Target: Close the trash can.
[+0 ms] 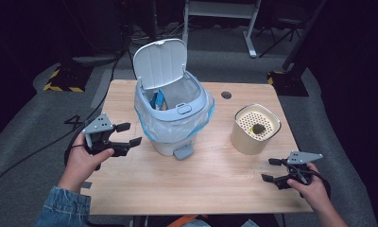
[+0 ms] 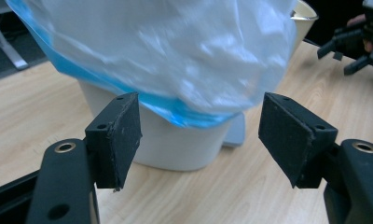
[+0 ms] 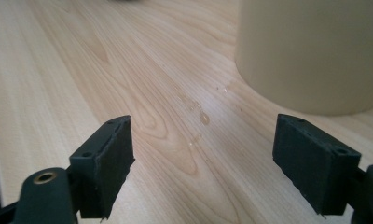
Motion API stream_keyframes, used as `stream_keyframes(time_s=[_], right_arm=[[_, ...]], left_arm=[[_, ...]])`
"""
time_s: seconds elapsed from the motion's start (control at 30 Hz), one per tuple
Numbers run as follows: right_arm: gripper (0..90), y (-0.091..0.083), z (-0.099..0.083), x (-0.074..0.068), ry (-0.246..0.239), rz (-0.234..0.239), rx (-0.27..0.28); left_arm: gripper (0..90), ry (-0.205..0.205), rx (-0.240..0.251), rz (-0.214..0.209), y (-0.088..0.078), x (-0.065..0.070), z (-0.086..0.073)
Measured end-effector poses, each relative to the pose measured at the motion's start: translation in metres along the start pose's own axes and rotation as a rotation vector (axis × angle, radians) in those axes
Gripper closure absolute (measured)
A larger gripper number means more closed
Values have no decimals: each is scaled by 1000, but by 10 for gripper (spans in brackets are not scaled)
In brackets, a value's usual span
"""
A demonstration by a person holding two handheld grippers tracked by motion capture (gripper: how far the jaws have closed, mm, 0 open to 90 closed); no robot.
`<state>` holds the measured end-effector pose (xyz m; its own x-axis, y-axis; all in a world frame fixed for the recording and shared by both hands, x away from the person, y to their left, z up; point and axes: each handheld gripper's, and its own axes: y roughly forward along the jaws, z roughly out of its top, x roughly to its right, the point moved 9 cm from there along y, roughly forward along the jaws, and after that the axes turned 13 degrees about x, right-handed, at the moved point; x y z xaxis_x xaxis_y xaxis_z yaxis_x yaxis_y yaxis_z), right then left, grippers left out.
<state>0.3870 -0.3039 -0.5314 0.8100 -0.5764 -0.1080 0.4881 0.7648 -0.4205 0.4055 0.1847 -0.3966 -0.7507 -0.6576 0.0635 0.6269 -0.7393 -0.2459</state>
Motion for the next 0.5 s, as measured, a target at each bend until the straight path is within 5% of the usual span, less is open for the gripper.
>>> stream_keyframes(time_s=[0.5], right_arm=[[193, 9, -28, 21, 11, -186, -50]], left_arm=[[293, -6, 58, 50, 6, -17, 55]])
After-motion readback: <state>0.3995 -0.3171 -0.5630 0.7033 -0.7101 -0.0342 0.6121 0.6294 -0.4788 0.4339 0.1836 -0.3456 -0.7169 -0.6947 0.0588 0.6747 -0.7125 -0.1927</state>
